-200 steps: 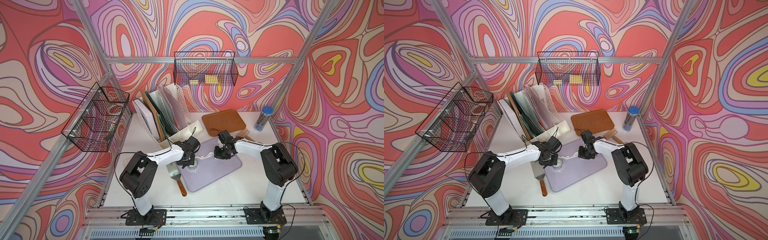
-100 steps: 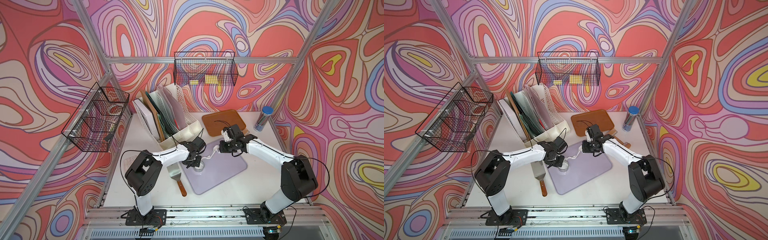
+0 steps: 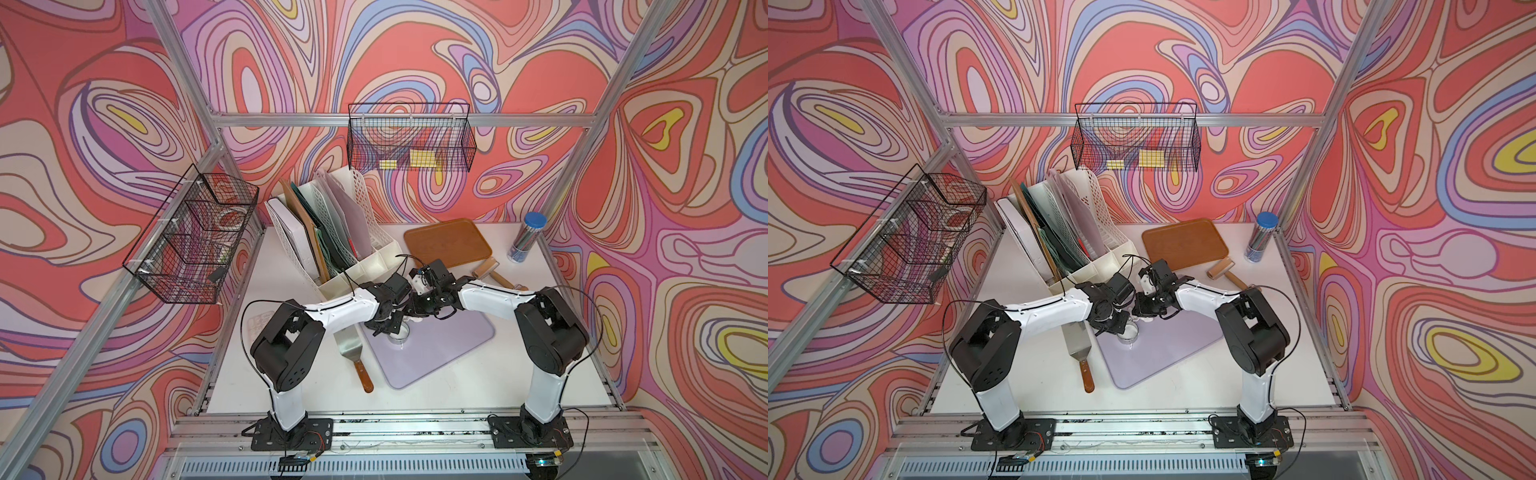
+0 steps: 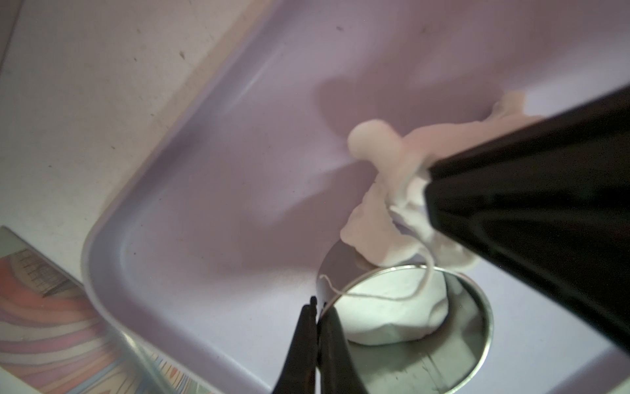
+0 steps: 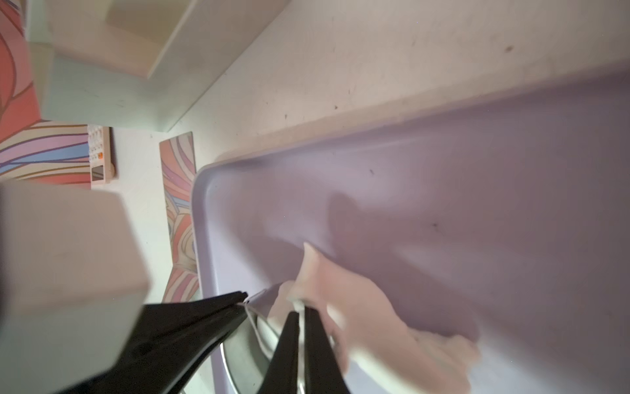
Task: Roll out the dumpling wrappers from the dough
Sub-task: Remove the dumpling wrapper from the work surface.
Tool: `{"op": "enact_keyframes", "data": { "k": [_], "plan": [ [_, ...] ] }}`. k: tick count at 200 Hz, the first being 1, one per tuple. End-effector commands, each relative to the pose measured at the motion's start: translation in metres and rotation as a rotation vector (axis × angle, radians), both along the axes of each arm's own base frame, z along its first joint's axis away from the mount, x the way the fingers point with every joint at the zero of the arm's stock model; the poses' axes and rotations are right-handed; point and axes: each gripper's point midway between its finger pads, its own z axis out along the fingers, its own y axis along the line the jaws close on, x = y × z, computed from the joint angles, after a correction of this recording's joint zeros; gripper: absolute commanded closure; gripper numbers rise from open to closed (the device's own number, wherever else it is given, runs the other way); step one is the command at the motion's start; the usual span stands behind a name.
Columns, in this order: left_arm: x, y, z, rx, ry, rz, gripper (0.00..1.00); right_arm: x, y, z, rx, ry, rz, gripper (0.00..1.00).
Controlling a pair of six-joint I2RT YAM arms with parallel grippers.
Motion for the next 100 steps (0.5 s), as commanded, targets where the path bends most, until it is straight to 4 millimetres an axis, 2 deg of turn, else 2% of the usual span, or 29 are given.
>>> {"op": "enact_keyframes", "data": {
  "k": [1, 22, 40, 74, 87, 98, 100],
  "plan": [
    [-0.022, 0.01, -0.019, 0.061, 0.093, -0.033, 1.0, 0.004, -0.009, -0.023, -0.095, 0.046, -0.038, 0.9],
    [-0.022, 0.02, -0.015, 0.1, 0.079, -0.017, 1.0, -0.004, -0.054, -0.058, -0.29, 0.12, -0.112, 0.9],
    [-0.023, 0.027, -0.016, 0.115, 0.084, -0.002, 1.0, -0.01, -0.098, -0.067, -0.414, 0.133, -0.171, 0.9],
    [-0.023, 0.036, -0.017, 0.119, 0.088, 0.028, 1.0, -0.008, -0.177, -0.044, -0.573, 0.1, -0.29, 0.88],
    [-0.021, 0.038, -0.018, 0.119, 0.09, 0.035, 1.0, -0.004, -0.198, -0.03, -0.608, 0.074, -0.326, 0.87],
    [-0.02, 0.038, -0.018, 0.116, 0.093, 0.038, 1.0, -0.001, -0.204, -0.02, -0.62, 0.049, -0.328, 0.87],
    [-0.02, 0.038, -0.018, 0.117, 0.093, 0.039, 1.0, 0.001, -0.204, -0.012, -0.609, 0.029, -0.332, 0.87]
  ]
}}
